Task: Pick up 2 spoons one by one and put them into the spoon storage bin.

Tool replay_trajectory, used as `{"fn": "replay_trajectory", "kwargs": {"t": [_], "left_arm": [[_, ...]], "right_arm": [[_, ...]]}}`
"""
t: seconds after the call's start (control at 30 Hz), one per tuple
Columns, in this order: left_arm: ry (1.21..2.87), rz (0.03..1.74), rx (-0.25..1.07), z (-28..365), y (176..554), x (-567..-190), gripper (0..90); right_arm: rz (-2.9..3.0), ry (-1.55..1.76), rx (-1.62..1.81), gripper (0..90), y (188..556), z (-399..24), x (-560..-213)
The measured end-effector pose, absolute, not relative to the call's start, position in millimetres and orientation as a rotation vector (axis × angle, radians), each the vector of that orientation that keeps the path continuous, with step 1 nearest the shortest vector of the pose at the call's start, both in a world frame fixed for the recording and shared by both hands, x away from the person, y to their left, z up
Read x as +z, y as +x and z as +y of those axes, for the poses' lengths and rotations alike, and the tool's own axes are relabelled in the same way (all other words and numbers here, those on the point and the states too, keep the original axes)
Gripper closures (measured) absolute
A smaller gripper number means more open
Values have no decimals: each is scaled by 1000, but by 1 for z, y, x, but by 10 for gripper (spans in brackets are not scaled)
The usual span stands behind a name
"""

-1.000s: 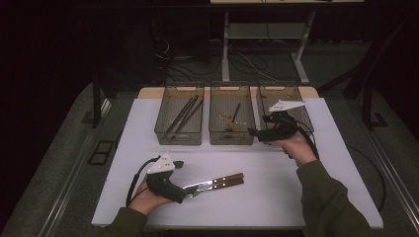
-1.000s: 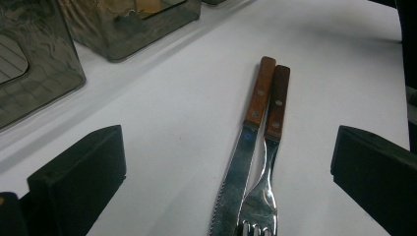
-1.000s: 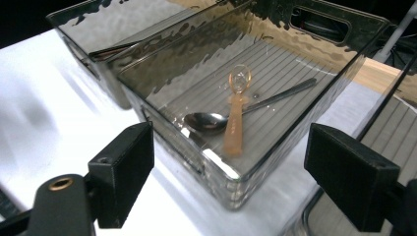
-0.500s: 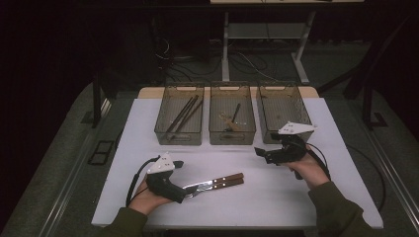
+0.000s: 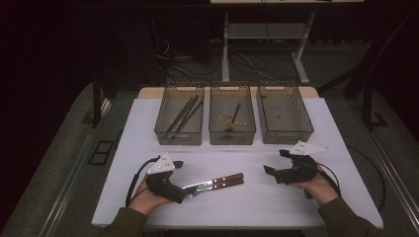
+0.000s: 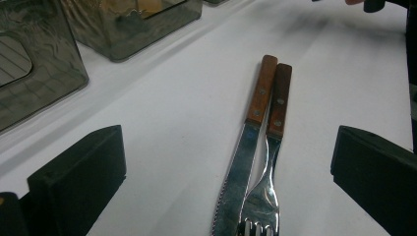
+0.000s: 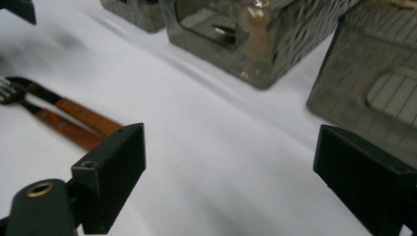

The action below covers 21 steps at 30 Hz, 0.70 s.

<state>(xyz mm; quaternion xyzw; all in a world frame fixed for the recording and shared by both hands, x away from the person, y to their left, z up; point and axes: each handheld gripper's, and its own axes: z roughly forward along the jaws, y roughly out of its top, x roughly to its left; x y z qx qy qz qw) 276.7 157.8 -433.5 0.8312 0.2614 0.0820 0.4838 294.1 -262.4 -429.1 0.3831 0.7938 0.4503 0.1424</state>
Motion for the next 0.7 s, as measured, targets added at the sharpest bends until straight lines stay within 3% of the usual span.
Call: {"fn": "replay_trajectory", "kwargs": {"t": [0.47,0.7], "left_arm": [[2033,617,211,155,276,-428,2],[2068,590,198,146,281,-419,117]], "right_arm": [[2335,1093,1271,123,267,-279,-443],[2348,1095,1272,123,259,-283,-445]]}}
